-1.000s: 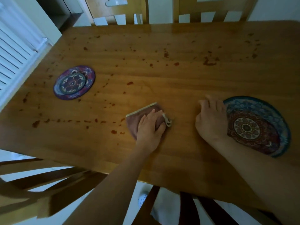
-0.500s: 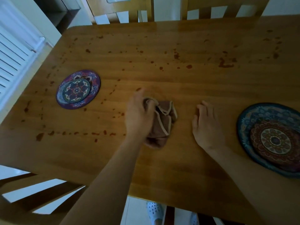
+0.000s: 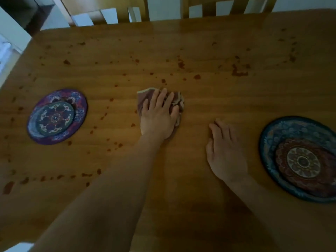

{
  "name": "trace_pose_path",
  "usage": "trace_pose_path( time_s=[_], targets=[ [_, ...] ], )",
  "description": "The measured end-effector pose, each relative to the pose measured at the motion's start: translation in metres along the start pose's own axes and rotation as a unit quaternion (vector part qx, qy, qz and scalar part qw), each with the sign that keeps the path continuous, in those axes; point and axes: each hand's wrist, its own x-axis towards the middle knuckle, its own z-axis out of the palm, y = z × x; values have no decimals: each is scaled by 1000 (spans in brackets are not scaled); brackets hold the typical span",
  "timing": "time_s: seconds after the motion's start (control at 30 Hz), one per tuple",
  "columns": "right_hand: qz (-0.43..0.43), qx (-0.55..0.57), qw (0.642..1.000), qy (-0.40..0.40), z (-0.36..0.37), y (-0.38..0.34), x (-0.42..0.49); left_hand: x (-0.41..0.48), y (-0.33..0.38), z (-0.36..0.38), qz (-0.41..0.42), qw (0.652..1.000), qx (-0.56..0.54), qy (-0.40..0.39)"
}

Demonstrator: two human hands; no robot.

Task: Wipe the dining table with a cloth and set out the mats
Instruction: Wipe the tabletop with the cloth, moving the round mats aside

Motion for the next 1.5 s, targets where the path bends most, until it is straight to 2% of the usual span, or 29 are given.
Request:
trace_pose_path(
  time_s=[0.13, 0.23, 0.37, 0.53, 0.67, 0.77, 0.93, 1.1, 1.2, 1.33, 1.5],
  targets=[
    [-5, -10, 1000, 18, 2, 2, 0, 46, 1, 2, -33, 999, -15, -14],
    [-9, -4, 1000, 23, 3, 3, 0, 43, 7, 5, -33, 999, -14, -5],
    [-1, 16, 1000, 23, 3, 4, 0, -19, 33, 8, 21, 999, -16, 29],
    [3, 33, 999, 30, 0, 1, -2, -116, 40, 9, 112, 993, -19, 5],
    [12, 30, 999, 22, -3, -2, -3, -158, 16, 7, 117, 993, 11, -14],
    [7, 23, 999, 21, -2, -1, -4, -159, -2, 1, 77, 996, 23, -26],
    [6, 25, 999, 28, 2, 0, -3, -111, -26, -8, -62, 998, 19, -15],
    [4, 12, 1000, 22, 4, -1, -1, -40, -38, -13, -208, 978, -28, 12],
    [4, 12, 1000, 16, 4, -1, -1, 2, -31, -14, -243, 968, -54, 20],
    [-1, -11, 1000, 18, 5, 1, 0, 40, 9, -4, -180, 982, -49, 5],
    [9, 35, 999, 36, 5, 1, 1, 26, 67, 6, 11, 998, -66, -13]
  ],
)
